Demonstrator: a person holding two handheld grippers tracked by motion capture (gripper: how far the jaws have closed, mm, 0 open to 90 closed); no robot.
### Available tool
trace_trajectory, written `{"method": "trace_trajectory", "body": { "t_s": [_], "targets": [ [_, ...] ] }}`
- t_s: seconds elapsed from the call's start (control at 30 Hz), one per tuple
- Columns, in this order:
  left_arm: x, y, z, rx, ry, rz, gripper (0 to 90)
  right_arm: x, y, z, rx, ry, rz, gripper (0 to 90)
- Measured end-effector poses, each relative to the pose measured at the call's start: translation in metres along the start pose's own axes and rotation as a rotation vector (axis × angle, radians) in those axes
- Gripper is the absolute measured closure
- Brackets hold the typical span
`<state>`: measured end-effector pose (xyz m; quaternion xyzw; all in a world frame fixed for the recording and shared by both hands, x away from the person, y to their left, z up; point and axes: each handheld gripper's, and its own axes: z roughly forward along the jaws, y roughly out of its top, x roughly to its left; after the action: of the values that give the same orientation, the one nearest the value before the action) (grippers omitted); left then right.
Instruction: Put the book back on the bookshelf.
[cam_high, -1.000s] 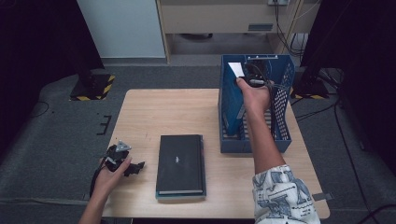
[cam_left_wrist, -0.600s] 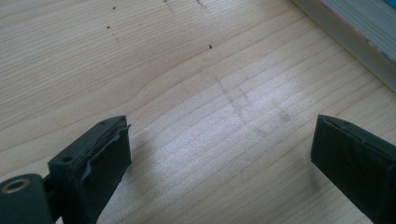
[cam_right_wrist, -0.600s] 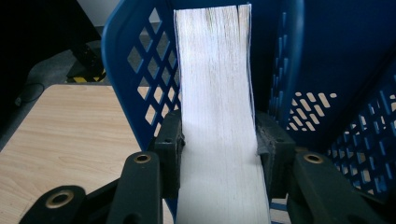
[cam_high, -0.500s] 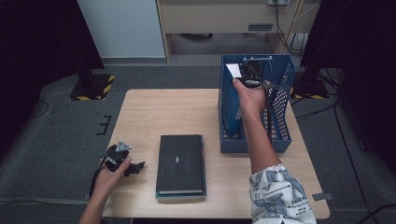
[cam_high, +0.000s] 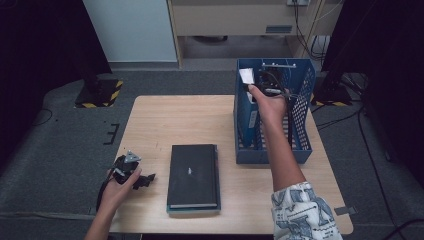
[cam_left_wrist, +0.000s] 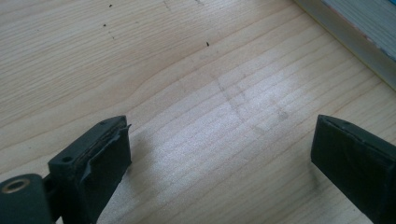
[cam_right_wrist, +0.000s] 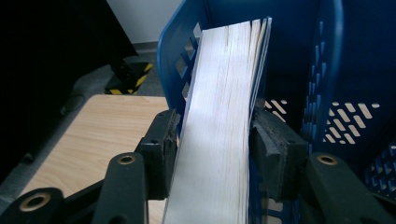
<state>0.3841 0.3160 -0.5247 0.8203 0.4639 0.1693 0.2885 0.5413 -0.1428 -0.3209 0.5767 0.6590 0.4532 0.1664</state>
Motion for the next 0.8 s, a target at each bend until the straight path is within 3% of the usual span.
{"method": "trace_trajectory", "body": {
  "t_s": [0.17,0.37,0.8],
  "targets": [
    [-0.001,0.000,0.000,-0.001,0.001,0.001,4.4,-0.001,-0.008,-0.011,-0.007,0.042,-0.023,44.8],
    [-0.002,0.001,0.000,0.002,0.004,0.002,4.3,0.001,-0.021,-0.018,-0.002,0.059,-0.037,40.4],
    [-0.002,0.001,-0.001,0.004,0.006,0.008,4.3,0.012,-0.037,-0.024,-0.004,0.100,-0.042,40.4]
  ]
}}
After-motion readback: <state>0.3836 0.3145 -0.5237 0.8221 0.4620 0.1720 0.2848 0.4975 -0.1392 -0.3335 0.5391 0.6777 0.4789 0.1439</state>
